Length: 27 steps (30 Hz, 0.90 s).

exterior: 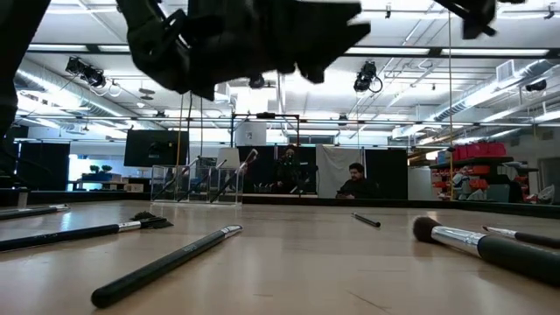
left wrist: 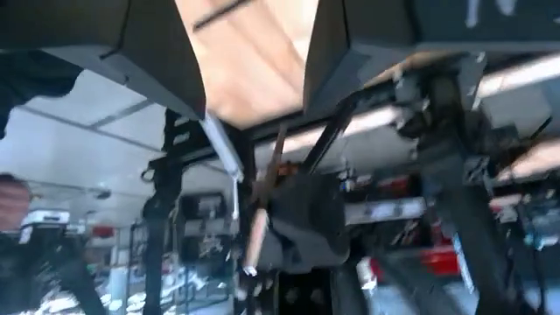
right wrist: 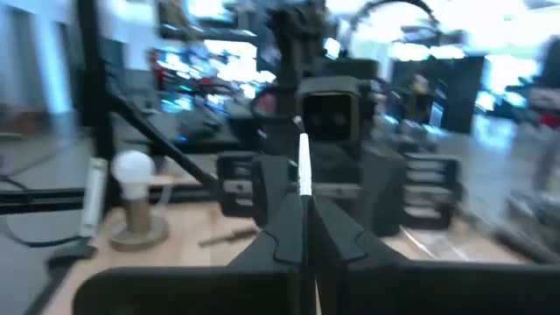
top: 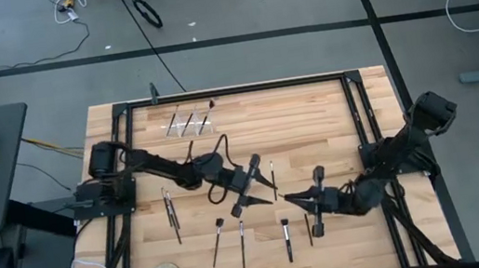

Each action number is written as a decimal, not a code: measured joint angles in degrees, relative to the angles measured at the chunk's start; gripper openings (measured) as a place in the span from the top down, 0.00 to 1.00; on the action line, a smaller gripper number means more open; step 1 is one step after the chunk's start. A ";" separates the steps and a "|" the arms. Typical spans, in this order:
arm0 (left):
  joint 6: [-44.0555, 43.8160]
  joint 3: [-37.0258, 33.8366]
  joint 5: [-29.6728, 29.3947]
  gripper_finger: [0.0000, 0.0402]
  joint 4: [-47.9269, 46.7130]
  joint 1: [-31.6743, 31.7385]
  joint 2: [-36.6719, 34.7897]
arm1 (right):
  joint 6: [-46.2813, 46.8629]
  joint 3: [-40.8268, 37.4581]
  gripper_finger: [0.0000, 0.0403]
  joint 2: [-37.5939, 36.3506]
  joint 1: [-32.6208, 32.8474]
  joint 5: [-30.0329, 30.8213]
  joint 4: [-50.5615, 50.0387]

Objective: Put items in baskets/containers
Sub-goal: Put the liner brush into the left section of the transparent organizer

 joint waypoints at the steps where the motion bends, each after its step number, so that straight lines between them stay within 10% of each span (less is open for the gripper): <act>1: 0.33 0.71 -0.34 0.48 0.57 -0.32 0.00 | -0.46 0.00 0.98 0.00 -0.88 -2.81 0.54; 8: 2.02 2.15 -0.83 0.50 9.05 -2.75 -0.09 | -2.52 0.00 0.98 -0.04 -4.49 -11.43 2.99; 27: 2.37 2.26 -5.71 0.78 10.58 -4.30 -0.09 | -2.72 0.02 0.98 -0.04 -4.68 -11.83 3.43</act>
